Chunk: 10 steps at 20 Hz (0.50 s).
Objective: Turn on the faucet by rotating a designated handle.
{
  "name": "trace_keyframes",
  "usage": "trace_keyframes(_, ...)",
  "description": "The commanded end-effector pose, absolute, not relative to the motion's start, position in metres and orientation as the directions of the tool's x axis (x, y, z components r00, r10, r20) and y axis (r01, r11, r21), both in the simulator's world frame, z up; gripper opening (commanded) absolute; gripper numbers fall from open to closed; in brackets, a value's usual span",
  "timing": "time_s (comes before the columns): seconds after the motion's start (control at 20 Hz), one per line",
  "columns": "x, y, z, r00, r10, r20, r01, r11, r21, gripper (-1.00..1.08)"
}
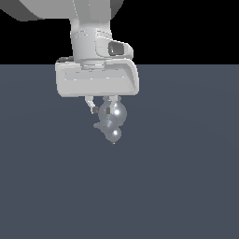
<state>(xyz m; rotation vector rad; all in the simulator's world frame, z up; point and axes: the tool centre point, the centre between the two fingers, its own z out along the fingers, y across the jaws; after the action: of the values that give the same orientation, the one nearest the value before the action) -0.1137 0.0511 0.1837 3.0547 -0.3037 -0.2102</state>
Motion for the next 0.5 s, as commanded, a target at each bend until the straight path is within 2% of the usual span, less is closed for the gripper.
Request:
trace_keyframes(0.0, -0.109, 0.080, 0.164, 0.983, -0.141, -0.121, -0.137, -0.990, 0.042, 0.66)
trace_keyframes(0.05, -0.087, 0.073, 0.170, 0.995, -0.057, -0.083, -0.051, -0.996, 0.069, -0.81)
trace_keyframes(0.1, -0.091, 0.083, 0.173, 0.997, -0.037, -0.074, -0.032, -0.997, 0.076, -0.81)
trace_keyframes(0.15, -0.104, 0.106, 0.160, 0.994, 0.062, -0.086, 0.068, -0.995, 0.074, 0.55)
trace_keyframes(0.2, -0.111, 0.131, 0.158, 0.989, 0.116, -0.092, 0.123, -0.990, 0.072, 0.55)
trace_keyframes(0.25, -0.092, 0.158, 0.166, 0.981, 0.188, -0.042, 0.190, -0.980, 0.054, 0.26)
trace_keyframes(0.3, -0.090, 0.178, 0.167, 0.995, 0.096, -0.019, 0.097, -0.994, 0.051, -0.64)
trace_keyframes(0.35, -0.067, 0.143, 0.167, 0.981, 0.193, -0.013, 0.194, -0.979, 0.067, -0.34)
trace_keyframes(0.4, -0.083, 0.174, 0.168, 0.966, 0.257, -0.009, 0.257, -0.963, 0.078, -0.34)
trace_keyframes(0.45, -0.078, 0.157, 0.159, 0.962, 0.272, -0.016, 0.273, -0.958, 0.087, 0.47)
